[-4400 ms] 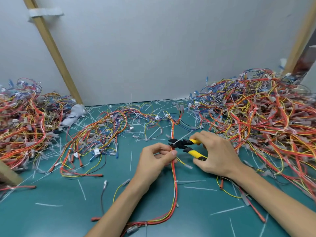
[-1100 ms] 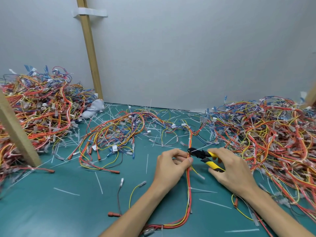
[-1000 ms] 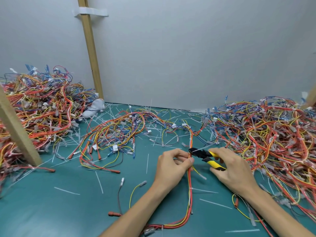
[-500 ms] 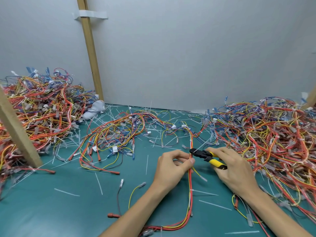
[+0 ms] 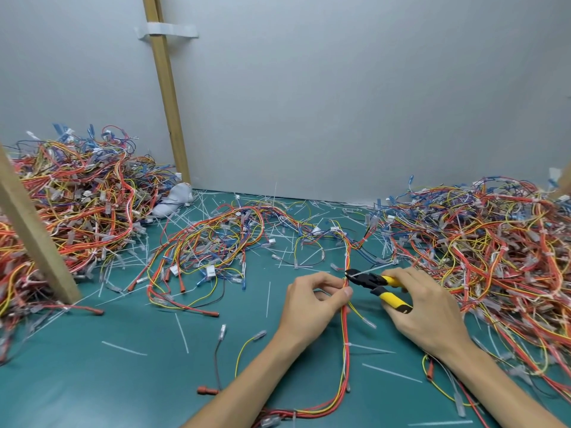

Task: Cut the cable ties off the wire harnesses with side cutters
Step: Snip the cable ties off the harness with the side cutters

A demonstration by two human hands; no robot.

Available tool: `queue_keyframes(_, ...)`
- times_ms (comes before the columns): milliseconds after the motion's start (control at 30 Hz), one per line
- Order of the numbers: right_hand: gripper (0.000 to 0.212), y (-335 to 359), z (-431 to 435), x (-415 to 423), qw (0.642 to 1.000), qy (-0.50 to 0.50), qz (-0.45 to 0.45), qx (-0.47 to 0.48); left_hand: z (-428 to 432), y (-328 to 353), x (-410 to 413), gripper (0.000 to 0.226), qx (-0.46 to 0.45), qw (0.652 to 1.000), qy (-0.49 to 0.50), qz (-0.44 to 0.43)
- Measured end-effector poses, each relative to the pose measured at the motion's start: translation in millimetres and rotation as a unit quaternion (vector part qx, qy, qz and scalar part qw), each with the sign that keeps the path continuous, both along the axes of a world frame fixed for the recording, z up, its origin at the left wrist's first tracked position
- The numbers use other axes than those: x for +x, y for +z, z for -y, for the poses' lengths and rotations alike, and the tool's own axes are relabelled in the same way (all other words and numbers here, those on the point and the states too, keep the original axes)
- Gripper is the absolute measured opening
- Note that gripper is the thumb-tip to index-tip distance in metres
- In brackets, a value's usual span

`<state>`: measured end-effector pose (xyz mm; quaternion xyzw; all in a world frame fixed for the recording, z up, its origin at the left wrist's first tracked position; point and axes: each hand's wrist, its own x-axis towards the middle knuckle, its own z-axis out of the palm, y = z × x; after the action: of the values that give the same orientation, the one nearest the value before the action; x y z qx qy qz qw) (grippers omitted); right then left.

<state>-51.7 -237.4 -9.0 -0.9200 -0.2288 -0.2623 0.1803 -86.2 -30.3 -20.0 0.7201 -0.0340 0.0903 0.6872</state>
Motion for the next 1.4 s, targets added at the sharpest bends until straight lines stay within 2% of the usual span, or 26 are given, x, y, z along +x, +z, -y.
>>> queue_keyframes(167, 0.027, -0.2, 0.4, -1.9, 1.000, -0.024, 0.003, -0.018, 0.8, 0.1, -0.9, 0.004, 0.005, 1.000, 0.001, 0.001)
queue_keyframes(800, 0.026, 1.4, -0.5, -3.3, 0.998, -0.026, -0.034, -0.035, 1.2, 2.5, -3.3, 0.004, 0.002, 1.000, -0.002, -0.018)
queue_keyframes(933, 0.022, 1.3, -0.7, -3.4, 0.999, -0.029, -0.029, -0.029, 1.6, 5.7, -4.3, 0.004, -0.010, 1.000, -0.009, -0.022)
queue_keyframes(1033, 0.017, 1.5, -1.1, -4.0, 0.999, -0.034, -0.007, -0.017, 1.5, 10.7, -6.7, 0.008, -0.052, 0.997, -0.034, -0.050)
queue_keyframes(1233, 0.039, 2.0, 0.0, -1.6, 0.999, -0.026, 0.020, -0.032, 1.3, 12.4, -8.2, 0.006, -0.057, 0.995, -0.044, -0.066)
queue_keyframes(1400, 0.040, 2.4, -0.1, -1.1, 0.999, -0.015, 0.019, -0.028, 1.4, 12.0, -7.6, 0.004, -0.052, 0.996, -0.047, -0.064)
